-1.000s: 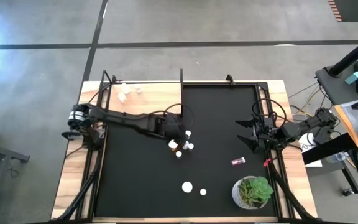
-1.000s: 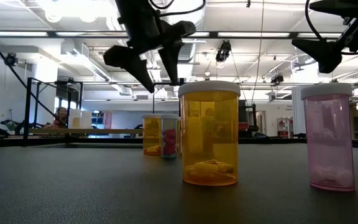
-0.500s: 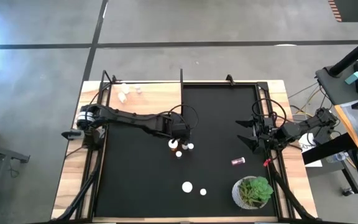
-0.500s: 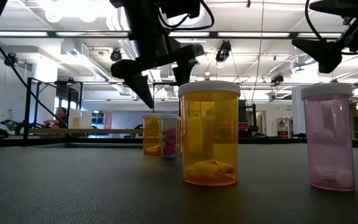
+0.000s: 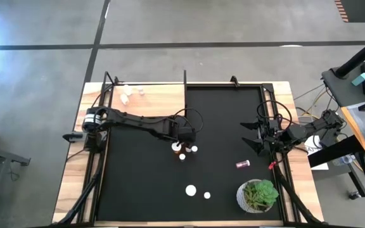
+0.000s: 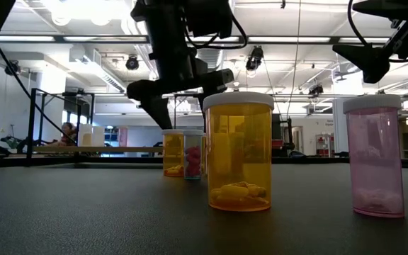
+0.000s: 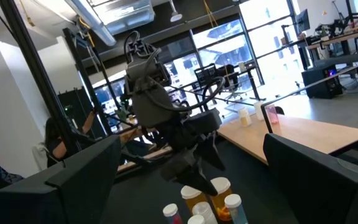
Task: Pick and place medicine bottles onto shelf by color
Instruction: Put the top orange pill bottle on the shelf
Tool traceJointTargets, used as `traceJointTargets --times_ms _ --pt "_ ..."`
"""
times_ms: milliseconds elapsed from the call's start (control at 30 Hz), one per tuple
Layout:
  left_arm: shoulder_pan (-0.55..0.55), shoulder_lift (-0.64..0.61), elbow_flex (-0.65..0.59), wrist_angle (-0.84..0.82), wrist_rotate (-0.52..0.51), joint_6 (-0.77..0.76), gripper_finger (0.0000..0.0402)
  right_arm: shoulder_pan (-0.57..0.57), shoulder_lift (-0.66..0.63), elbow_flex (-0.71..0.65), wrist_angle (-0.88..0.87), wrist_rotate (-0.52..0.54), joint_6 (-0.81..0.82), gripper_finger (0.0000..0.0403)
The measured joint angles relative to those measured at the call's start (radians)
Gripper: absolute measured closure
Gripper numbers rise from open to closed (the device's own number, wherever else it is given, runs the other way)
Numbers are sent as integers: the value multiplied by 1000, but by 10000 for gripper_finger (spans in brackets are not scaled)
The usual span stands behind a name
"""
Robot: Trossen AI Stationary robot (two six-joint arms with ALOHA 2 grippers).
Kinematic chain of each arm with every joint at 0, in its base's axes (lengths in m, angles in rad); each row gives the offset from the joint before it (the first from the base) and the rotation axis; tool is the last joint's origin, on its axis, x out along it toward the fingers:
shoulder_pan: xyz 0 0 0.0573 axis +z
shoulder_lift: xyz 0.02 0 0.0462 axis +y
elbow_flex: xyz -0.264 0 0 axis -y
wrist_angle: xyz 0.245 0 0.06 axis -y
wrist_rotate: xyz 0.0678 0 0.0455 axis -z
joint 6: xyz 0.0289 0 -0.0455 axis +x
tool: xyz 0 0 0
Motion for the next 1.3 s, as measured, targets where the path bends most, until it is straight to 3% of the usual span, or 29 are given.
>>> traceJointTargets --times_ms 267,733,900,1067,1300 --pt "5 0 -21 28 -3 -35 24 0 0 0 0 0 0 19" --pt "11 0 -37 66 -19 -47 211 0 0 0 0 0 0 19" --pt "11 -4 -37 72 -28 -49 260 0 0 0 0 0 0 19" --pt "11 -4 -37 71 -25 -49 274 0 0 0 0 0 0 19" --pt "11 -4 -37 66 -16 -49 259 0 0 0 0 0 0 19"
